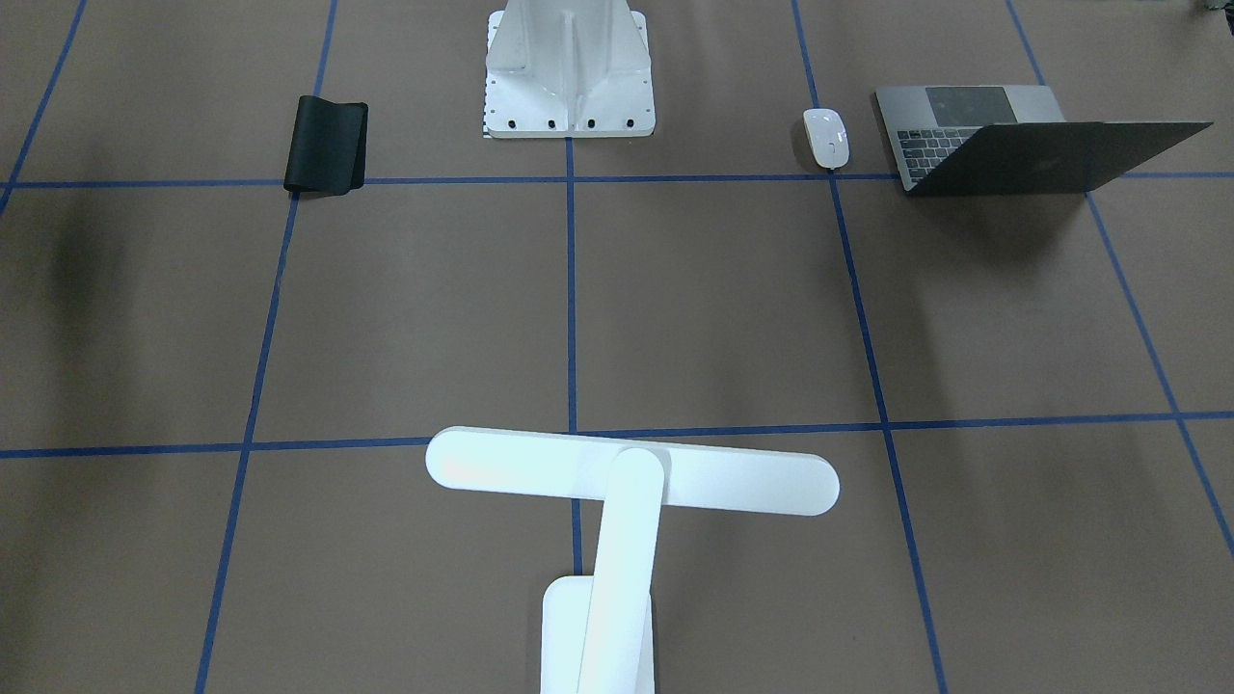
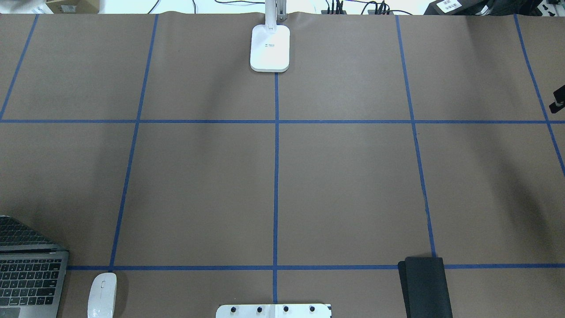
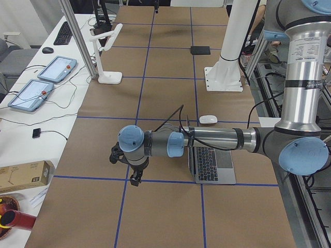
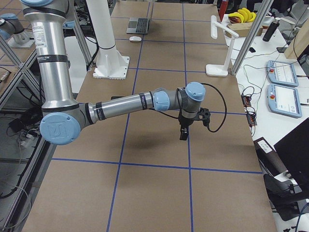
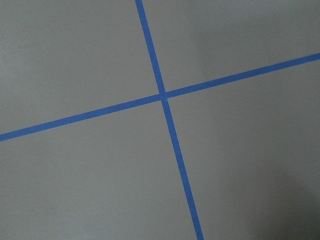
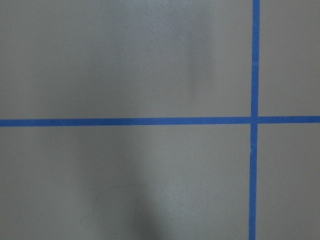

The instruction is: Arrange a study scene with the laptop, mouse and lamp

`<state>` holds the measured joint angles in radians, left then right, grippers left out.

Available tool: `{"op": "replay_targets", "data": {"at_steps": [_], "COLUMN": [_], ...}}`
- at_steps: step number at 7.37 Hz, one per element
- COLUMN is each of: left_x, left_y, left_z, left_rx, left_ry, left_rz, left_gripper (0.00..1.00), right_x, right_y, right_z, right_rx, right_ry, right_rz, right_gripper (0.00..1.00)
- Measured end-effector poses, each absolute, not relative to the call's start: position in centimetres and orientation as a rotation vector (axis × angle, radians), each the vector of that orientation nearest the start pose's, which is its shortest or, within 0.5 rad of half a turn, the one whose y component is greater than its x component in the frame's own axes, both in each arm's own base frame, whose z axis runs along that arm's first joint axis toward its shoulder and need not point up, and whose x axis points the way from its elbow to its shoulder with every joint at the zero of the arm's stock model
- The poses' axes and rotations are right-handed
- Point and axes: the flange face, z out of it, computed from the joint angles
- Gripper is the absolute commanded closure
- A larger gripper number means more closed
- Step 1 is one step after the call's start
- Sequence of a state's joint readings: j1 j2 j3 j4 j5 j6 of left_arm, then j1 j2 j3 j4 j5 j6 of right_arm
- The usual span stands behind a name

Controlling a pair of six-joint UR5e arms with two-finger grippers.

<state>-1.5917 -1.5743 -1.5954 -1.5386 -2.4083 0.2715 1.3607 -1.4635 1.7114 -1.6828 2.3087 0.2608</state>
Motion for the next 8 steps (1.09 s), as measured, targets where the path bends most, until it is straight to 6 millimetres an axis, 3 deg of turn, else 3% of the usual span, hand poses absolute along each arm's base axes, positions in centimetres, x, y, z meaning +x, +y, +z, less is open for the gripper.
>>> {"op": "replay_targets", "data": {"at_steps": [2, 4, 6, 8], "left_x": [-6.9, -6.9, -6.9, -6.7], "left_y": [-49.2, -49.3, -48.7, -45.0], "left_z": [64.3, 63.0, 59.1, 55.4], "left_rx": [0.118, 0.138, 0.196, 0.267], "left_ry": [0.831, 0.828, 0.818, 0.811], "left_rz": [0.235, 0.238, 0.246, 0.289], "left_gripper": [0.0, 0.0, 0.0, 0.0], "right_x": [-4.8, -5.1, -5.2, -5.3], "right_y": [-54.2, -54.9, -55.1, -55.1], "right_z": [54.3, 54.8, 55.7, 56.1], "right_rx": [-0.027, 0.013, 0.062, 0.07], "right_ry": [-0.749, -0.756, -0.766, -0.778], "right_rz": [-0.009, -0.027, -0.044, -0.051], "right_gripper": [0.0, 0.0, 0.0, 0.0]}}
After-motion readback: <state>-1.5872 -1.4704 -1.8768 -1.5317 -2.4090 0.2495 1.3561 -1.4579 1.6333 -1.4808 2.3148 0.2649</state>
